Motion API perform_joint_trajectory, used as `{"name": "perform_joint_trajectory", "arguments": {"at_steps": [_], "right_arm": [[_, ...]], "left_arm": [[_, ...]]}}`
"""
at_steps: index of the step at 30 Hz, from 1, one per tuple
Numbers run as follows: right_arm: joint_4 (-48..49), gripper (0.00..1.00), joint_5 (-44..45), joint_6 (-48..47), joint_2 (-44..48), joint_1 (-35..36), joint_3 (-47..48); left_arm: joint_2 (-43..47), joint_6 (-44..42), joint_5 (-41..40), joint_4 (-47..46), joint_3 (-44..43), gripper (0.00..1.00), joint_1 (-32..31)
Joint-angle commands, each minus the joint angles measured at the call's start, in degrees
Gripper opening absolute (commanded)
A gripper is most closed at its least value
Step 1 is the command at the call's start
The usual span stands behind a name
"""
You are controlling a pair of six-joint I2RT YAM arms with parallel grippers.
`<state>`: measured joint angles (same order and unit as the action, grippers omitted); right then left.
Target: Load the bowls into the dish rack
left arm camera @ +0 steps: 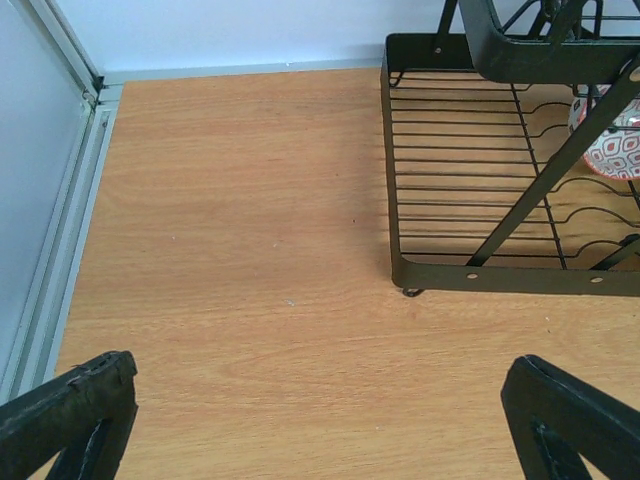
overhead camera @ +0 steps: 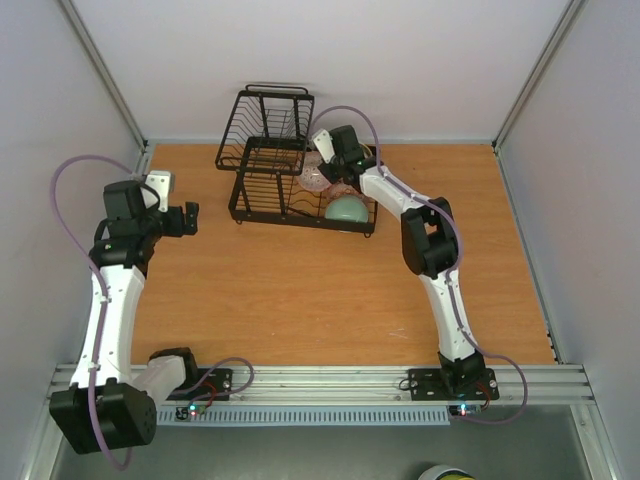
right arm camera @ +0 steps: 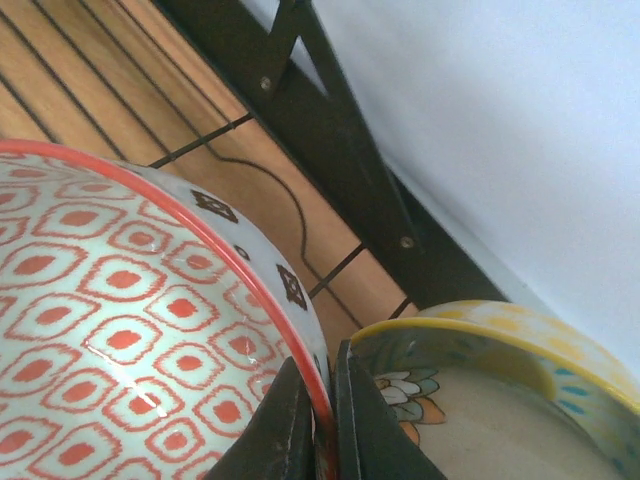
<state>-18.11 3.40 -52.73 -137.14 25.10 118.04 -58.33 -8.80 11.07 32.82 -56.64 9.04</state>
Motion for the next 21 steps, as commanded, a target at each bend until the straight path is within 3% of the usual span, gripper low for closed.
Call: {"name": "perform_joint_trajectory", "arguments": {"at_steps": [1, 5, 16, 21], "right_arm": [[13.2, 0.01, 6.0, -5.0, 4.1, -1.2, -7.4], [23.4, 0.01, 6.1, -6.5, 5.7, -0.9, -15.1], [44.5, 0.01, 12.4, -16.4, 5.0, 2.0, -24.8], [48.0, 0.01, 13.6, -19.0, 5.5, 2.6, -25.7]], "left_arm": [[-0.6, -0.2, -0.3, -1.6, -1.2, 0.99, 0.5], [-1.1, -0.2, -0.2, -1.9, -1.0, 0.99, 0.4], [-1.3, -0.2, -0.6, -2.0, -1.0, 0.99, 0.5], [-1.2, -0.3, -0.5, -2.0, -1.0, 0.99, 0.4]]}}
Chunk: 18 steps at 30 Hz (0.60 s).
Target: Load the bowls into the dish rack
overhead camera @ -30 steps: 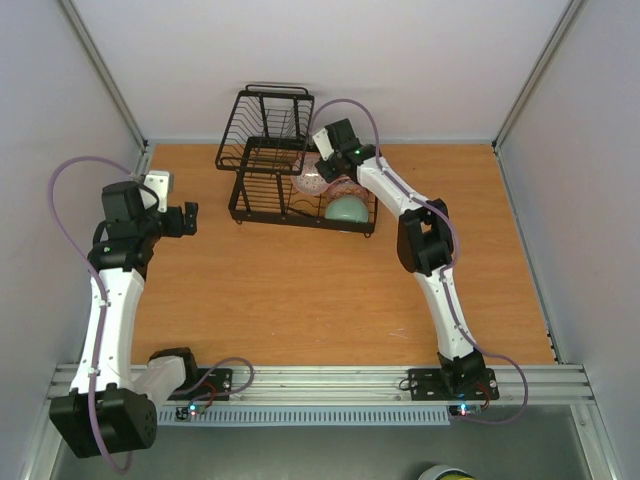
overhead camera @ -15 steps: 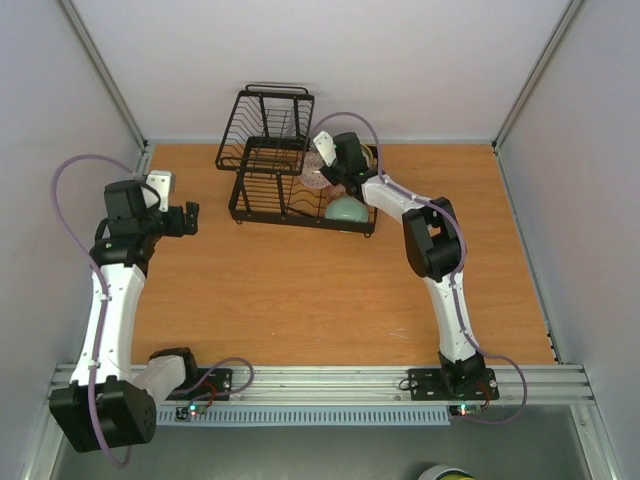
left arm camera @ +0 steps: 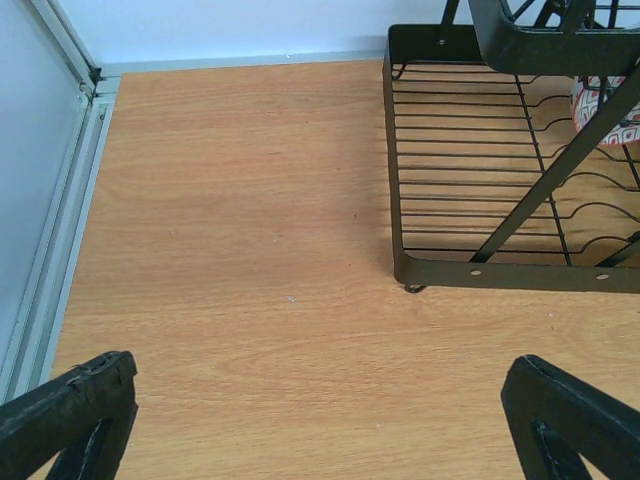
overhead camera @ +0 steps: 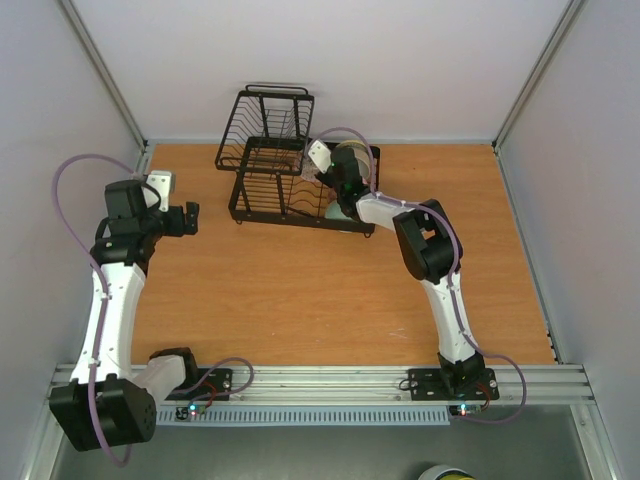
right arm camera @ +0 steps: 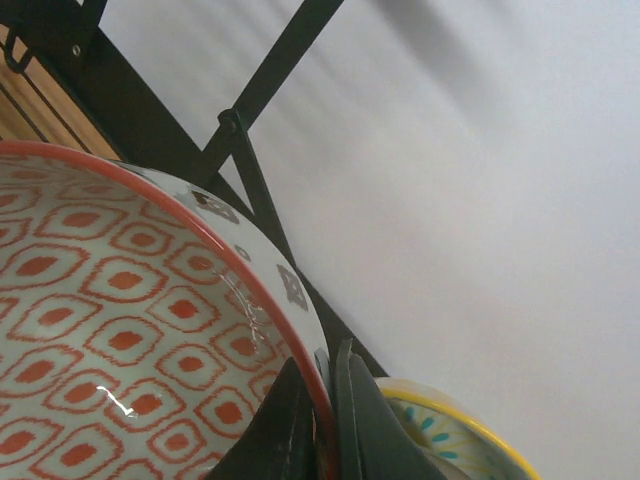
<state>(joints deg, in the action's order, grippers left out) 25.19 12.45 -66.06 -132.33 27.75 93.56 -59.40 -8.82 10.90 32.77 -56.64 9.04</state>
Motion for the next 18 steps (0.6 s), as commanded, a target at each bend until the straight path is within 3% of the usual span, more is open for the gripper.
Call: {"name": "perform_joint_trajectory", "arguments": {"at_steps": [1, 8, 18], "right_arm": [[5.2, 0.01, 4.6, -6.0, 0.8, 0.0, -1.4], [7.1, 0.01, 3.8, -10.5, 0.5, 0.8, -0.5], [1.5, 0.02, 1.6, -12.0, 0.0, 1.8, 4.2]], "left_arm": [[-0.1, -0.2, -0.3, -1.9, -1.0, 0.99, 0.4], [0.0, -0.3, -0.5, -1.9, -1.1, 1.0, 0.5], [0.0, -0.3, -0.7, -1.8, -1.1, 0.99, 0.5]]}}
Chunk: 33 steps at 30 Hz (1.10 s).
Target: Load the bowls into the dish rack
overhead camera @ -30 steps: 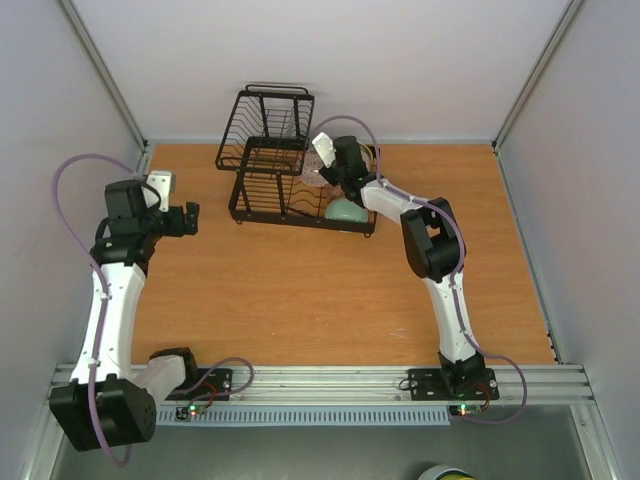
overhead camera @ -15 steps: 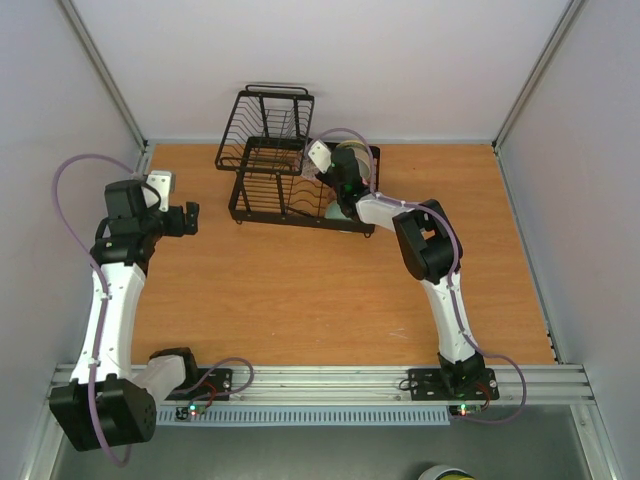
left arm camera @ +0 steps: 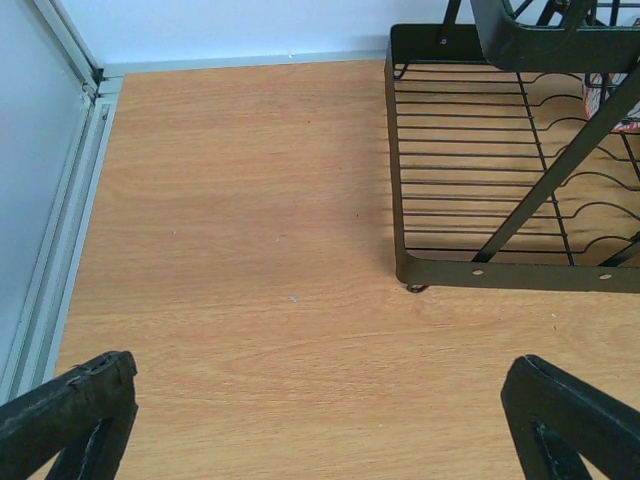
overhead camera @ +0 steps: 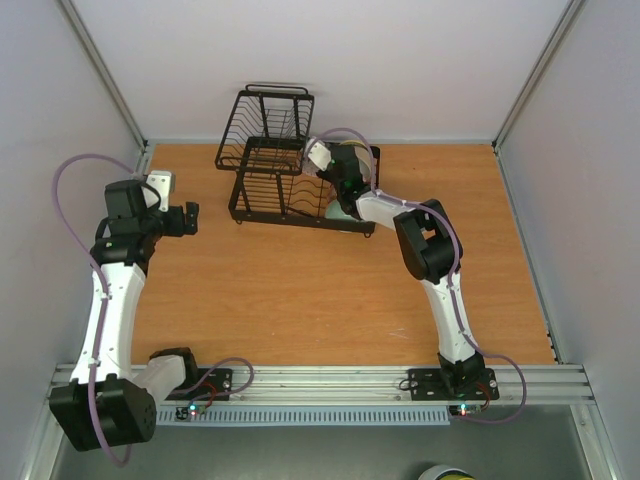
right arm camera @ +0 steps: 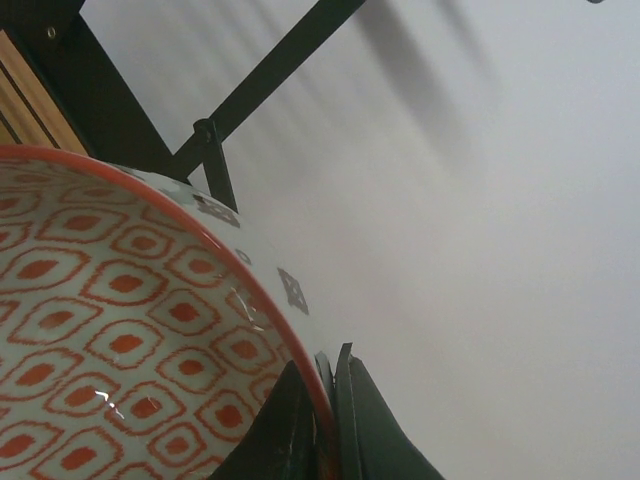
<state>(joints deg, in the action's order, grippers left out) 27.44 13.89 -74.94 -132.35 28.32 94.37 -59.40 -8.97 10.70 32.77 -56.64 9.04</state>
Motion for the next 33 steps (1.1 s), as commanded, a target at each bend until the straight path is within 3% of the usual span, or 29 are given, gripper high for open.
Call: {"name": "perform_joint_trajectory", "arguments": {"at_steps": [1, 10, 23, 33], "right_arm": [[-1.3, 0.03, -0.1, -3.2, 0.0, 1.4, 3.9], [-6.5, 0.05, -3.1, -3.5, -0.4, 1.4, 8.0], [-9.5, 0.01, -3.9, -1.5, -0.8, 1.7, 12.3], [-18.3, 0.01, -4.7, 7.3, -0.1, 1.7, 15.4]], "left_arm": [[0.0, -0.1, -0.6, -1.8, -1.1, 0.99, 0.5], [-0.2, -0.2, -0.4, -1.8, -1.1, 0.99, 0.4], [-0.4, -0.2, -0.4, -1.9, -1.0, 0.99, 0.4], [0.0, -0.2, -0.5, -1.9, -1.0, 0.99, 0.4]]}}
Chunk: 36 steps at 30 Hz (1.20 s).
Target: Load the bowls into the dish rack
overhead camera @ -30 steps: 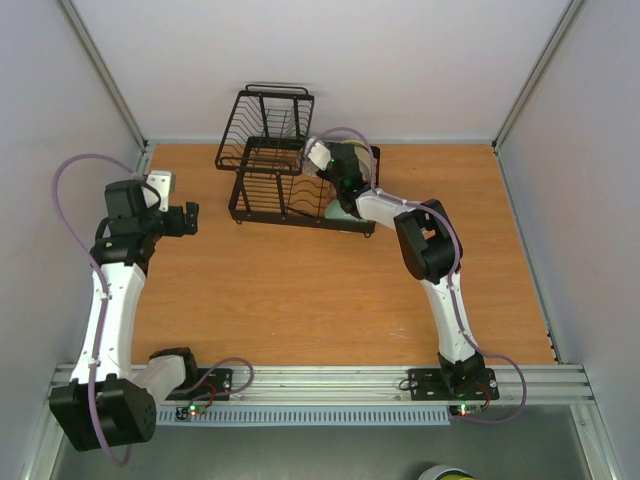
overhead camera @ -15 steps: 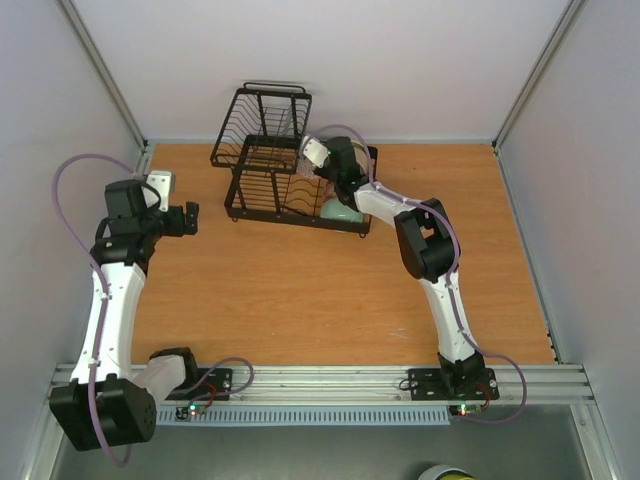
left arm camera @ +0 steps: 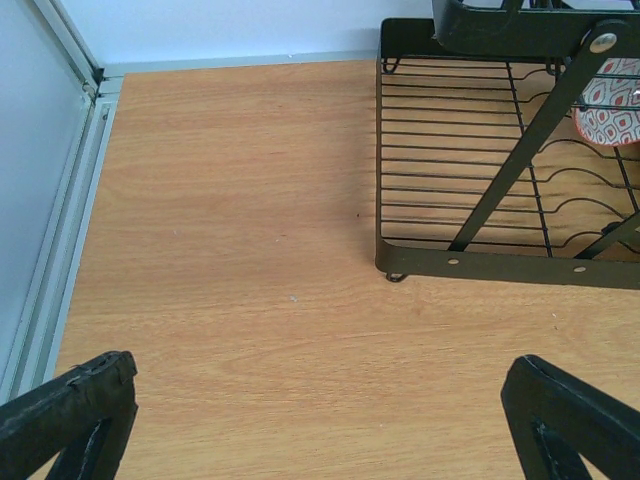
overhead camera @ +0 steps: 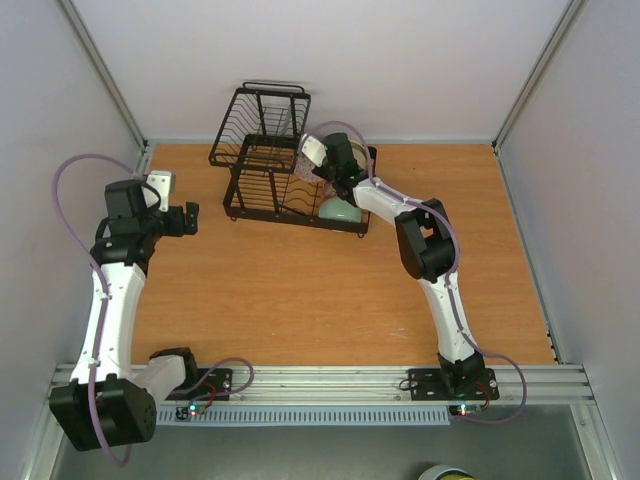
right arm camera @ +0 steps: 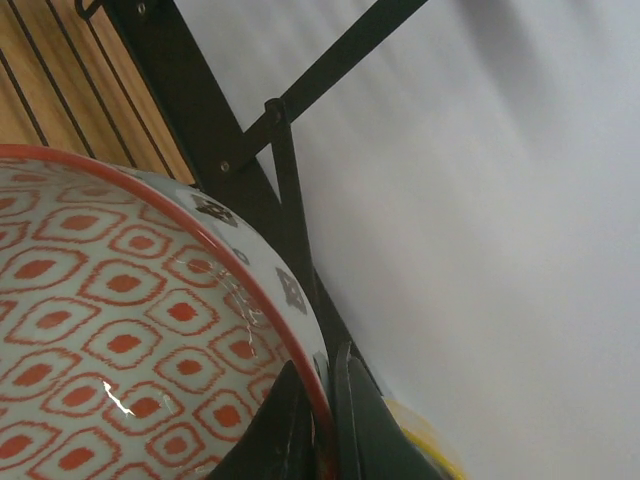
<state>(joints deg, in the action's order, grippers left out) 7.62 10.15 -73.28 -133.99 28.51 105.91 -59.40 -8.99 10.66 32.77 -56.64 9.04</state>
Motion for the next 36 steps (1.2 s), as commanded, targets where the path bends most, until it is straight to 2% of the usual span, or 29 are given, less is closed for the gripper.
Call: {"name": "perform_joint_trajectory", "arguments": {"at_steps": [1, 22, 36], "right_arm": [[1.0, 0.01, -1.3, 6.3, 1.6, 1.5, 3.9], [-9.7, 0.01, -12.3, 22.2, 8.7, 0.9, 3.7], [-16.6, 0.01, -11.0, 30.3, 10.3, 1.5, 7.1]], "left_arm": [[0.0, -0.1, -0.4, -1.8, -1.0, 0.99, 0.5], [0.7, -0.1, -0.2, -1.5, -1.1, 0.99, 0.5], [1.0, 0.1, 0.1, -1.5, -1.1, 0.99, 0.5]]}}
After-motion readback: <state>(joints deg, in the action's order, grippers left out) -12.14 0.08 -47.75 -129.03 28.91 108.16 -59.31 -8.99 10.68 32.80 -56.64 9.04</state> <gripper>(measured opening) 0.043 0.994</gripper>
